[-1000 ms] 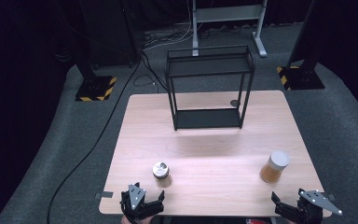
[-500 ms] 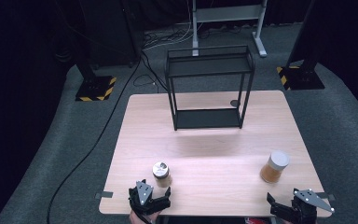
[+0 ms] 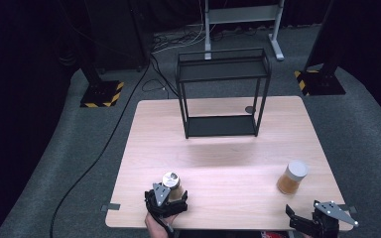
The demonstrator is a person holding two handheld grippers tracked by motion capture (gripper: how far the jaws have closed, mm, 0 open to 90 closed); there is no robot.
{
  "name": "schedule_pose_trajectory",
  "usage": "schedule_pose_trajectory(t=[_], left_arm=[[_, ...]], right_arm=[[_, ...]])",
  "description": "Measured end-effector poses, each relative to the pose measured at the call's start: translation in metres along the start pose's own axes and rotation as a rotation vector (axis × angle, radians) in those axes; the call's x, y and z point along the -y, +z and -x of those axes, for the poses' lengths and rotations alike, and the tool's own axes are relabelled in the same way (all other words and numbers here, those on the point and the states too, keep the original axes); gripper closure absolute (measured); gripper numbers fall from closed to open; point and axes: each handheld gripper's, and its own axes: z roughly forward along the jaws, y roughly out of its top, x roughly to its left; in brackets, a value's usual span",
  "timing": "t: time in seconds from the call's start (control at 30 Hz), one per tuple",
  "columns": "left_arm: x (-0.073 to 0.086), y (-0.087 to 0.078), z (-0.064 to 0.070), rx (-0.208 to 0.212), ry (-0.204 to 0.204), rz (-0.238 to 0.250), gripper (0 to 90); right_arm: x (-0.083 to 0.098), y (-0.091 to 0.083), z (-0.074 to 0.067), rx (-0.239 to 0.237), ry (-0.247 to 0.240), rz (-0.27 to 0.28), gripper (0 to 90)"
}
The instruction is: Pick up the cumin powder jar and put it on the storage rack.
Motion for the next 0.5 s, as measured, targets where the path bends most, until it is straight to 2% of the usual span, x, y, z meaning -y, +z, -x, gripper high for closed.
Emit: schedule_pose_trajectory(t=[0.13, 0.2, 0.3, 0.5], left_arm=[[-0.0023, 0.0046, 0.0039, -0.018, 0.010, -0.003, 1.7], [-0.0028, 0.0053, 0.0074, -0.039, 0.014, -0.004, 12.3], [-0.0011, 0.0044, 0.0060, -0.041, -0.003, 0.006, 28.6], [0.0001, 0.0030, 0.0075, -0.050, 0.005, 0.010, 29.8]], right_arm=[[-0.0004, 0.0008, 0.0004, -0.002, 0.001, -0.006, 0.0], [-0.0004, 0.0006, 0.0010, -0.006, 0.000, -0.005, 0.0], [-0.0005, 0.0000, 0.0014, -0.008, 0.000, -0.003, 0.0], [-0.0008, -0.0009, 0.0017, -0.007, 0.000, -0.002, 0.0]])
